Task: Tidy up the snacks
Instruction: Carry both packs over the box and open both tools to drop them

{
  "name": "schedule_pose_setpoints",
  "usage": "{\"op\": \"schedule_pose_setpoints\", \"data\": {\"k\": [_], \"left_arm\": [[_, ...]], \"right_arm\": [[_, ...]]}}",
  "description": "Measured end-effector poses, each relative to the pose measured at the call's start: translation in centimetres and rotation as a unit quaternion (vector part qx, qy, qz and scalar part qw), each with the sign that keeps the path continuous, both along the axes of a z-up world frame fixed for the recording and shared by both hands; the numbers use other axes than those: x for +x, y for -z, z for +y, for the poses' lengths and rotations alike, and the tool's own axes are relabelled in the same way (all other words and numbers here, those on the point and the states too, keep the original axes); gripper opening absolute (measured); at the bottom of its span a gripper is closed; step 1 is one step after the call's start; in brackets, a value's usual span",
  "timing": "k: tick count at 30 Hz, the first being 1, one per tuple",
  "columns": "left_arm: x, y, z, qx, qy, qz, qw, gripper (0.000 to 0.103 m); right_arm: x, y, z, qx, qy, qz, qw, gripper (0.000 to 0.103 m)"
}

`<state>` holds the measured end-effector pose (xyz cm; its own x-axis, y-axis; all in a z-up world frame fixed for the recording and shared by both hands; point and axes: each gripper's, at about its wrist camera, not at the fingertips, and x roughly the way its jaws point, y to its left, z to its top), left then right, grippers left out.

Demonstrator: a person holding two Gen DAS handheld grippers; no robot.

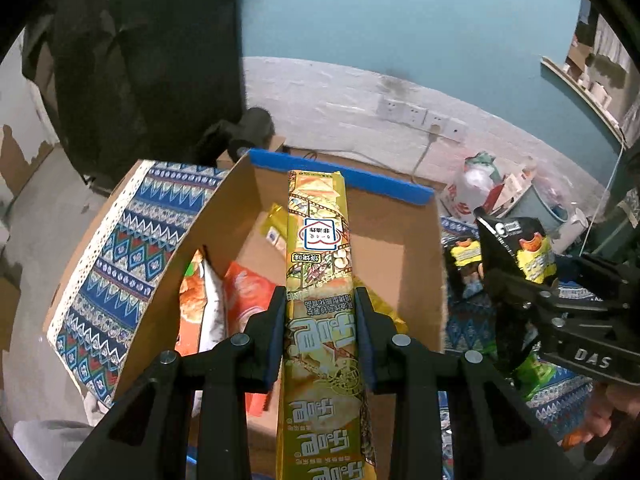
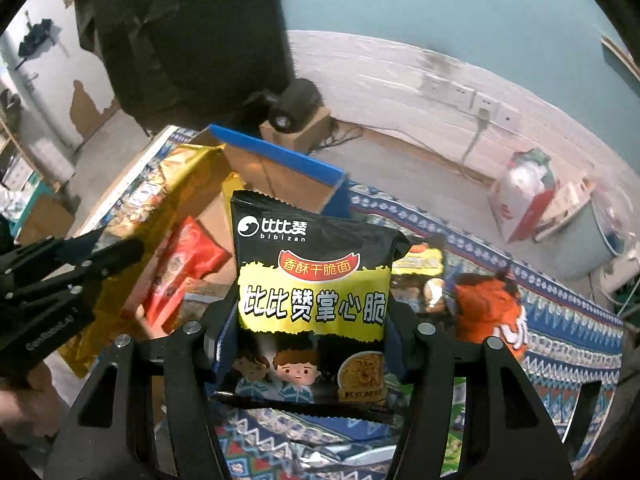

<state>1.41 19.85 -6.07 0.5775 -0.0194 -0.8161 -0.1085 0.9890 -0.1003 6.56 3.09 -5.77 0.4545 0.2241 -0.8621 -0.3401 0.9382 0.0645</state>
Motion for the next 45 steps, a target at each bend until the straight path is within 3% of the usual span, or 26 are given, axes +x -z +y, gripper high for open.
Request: {"op": "schedule_pose_setpoints", "data": {"k": [6, 10, 14, 25, 37, 41, 45], "left_arm": [[0.6, 2.3, 1.5, -0.019, -0.014, 0.039, 0.9989, 0.032], [0.6, 2.5, 2.4, -0.025, -0.029, 0.045, 0.9983, 0.032], [0.2, 2.1, 3.2, -0.019, -0.042, 0.045, 0.9979, 0.051], [-0.8, 1.8, 6.5, 0.007, -0.086, 0.056, 0.9947, 0.074], [-1.2, 1.9, 7.9, 0.007, -0.112, 0.068, 0.9914, 0.078], [-1.0, 1.8, 7.3, 0.010, -0.106, 0.071, 0.9918, 0.078], [-0.7, 1.6, 6.7, 0.013, -0.099, 0.069, 0.9926, 0.078]], "right_arm": [[0.5, 0.4, 1.7, 0.001, -0.012, 0.005, 1.000, 0.058], [0.8, 0.5, 2.8, 0.002, -0.020, 0.007, 1.000, 0.058], [1.2, 0.7, 4.0, 0.003, -0.030, 0.009, 1.000, 0.058], [2.5, 2.1, 7.8, 0.002, -0.061, 0.026, 0.998, 0.058], [3.8, 3.5, 11.2, -0.008, -0.133, 0.049, 0.990, 0.059], [3.9, 3.9, 11.2, -0.014, -0.134, 0.050, 0.990, 0.074], [3.8, 3.2, 10.1, -0.019, -0.122, 0.038, 0.992, 0.077]]}}
